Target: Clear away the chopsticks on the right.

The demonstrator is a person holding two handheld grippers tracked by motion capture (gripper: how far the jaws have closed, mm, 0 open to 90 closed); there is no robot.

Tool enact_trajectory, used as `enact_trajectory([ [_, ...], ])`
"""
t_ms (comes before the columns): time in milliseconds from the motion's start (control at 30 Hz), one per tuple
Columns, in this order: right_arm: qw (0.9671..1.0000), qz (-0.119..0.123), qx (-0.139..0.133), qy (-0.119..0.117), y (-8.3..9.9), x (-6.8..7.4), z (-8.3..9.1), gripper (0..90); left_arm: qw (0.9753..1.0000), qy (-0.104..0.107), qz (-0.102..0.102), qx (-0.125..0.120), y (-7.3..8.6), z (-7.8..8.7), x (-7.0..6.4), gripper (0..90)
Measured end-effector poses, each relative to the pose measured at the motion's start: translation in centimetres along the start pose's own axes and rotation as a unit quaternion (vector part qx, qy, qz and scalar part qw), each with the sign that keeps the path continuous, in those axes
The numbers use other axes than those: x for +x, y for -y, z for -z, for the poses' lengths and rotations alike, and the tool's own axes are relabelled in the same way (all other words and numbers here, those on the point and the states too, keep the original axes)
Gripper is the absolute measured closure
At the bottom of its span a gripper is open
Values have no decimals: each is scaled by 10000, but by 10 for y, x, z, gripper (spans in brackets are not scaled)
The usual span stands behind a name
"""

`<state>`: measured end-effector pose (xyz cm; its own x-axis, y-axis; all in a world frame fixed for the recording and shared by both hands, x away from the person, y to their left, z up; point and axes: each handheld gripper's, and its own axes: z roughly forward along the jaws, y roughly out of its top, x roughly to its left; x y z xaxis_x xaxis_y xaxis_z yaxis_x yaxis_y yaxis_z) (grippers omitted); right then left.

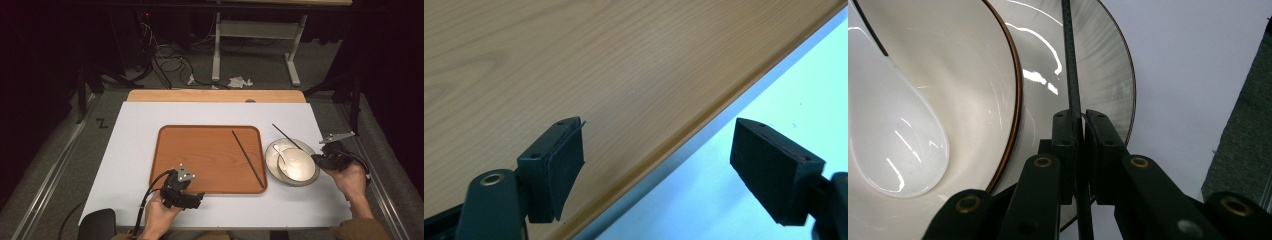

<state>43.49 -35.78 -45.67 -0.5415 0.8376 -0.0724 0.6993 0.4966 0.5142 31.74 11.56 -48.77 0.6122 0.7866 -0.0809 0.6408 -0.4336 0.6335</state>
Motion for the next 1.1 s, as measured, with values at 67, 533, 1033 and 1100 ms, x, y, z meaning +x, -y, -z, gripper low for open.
enact_trajectory([
  [67,10000,10,-1,-21,0,0,0,851,10000,2,7,-7,0,0,0,217],
  [533,9989,-138,-439,25,0,0,11,865,10000,28,5,-17,-1,0,0,218],
  [1033,9934,-97,-1141,-1,-6,27,54,865,9997,60,-85,-201,-7,3,1,221],
  [1100,9931,-85,-1166,-51,-7,34,57,865,9997,69,-103,-219,-9,3,1,221],
])
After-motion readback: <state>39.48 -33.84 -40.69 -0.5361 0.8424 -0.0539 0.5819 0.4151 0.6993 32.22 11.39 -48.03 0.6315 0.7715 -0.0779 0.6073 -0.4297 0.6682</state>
